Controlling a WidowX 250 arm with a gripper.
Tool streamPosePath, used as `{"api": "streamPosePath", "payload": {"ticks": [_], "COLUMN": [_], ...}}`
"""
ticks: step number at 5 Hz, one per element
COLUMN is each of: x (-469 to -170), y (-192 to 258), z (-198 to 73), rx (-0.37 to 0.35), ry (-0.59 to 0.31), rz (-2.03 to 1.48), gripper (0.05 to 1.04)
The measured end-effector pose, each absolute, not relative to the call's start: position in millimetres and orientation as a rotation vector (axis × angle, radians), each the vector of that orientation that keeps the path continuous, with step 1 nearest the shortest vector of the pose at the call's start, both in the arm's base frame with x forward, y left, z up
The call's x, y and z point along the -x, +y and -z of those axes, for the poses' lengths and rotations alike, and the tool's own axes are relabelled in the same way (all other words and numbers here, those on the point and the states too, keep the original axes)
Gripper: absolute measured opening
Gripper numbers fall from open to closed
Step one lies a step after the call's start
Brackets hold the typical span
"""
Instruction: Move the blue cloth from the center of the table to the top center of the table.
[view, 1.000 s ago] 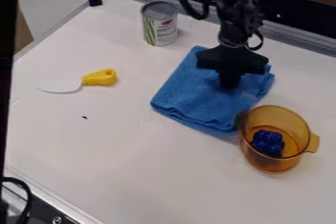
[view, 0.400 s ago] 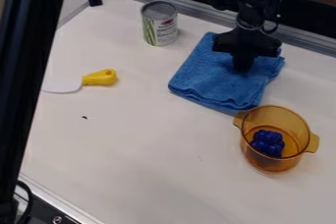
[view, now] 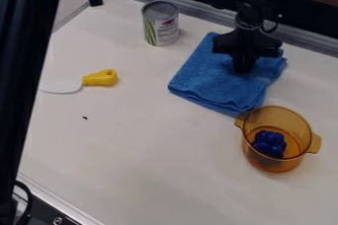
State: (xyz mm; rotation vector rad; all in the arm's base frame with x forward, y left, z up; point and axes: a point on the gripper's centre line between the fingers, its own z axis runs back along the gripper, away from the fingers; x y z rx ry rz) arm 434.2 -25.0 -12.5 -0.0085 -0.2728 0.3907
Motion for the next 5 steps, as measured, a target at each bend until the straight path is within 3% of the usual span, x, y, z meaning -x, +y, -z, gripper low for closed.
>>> {"api": "streamPosePath", "payload": {"ticks": [1, 3, 4, 5], "x": [-438, -432, -418, -401], "y": [-14, 2, 6, 17], "z": [-2, -63, -72, -64], "rx": [0.039, 0.162, 0.192, 0.160], "ry": [-0.296, -0.355, -0.338, -0.296], "rz": [-0.469, -0.551, -0.551, -0.569], "gripper": [0.432, 0.967, 0.999, 0.999]}}
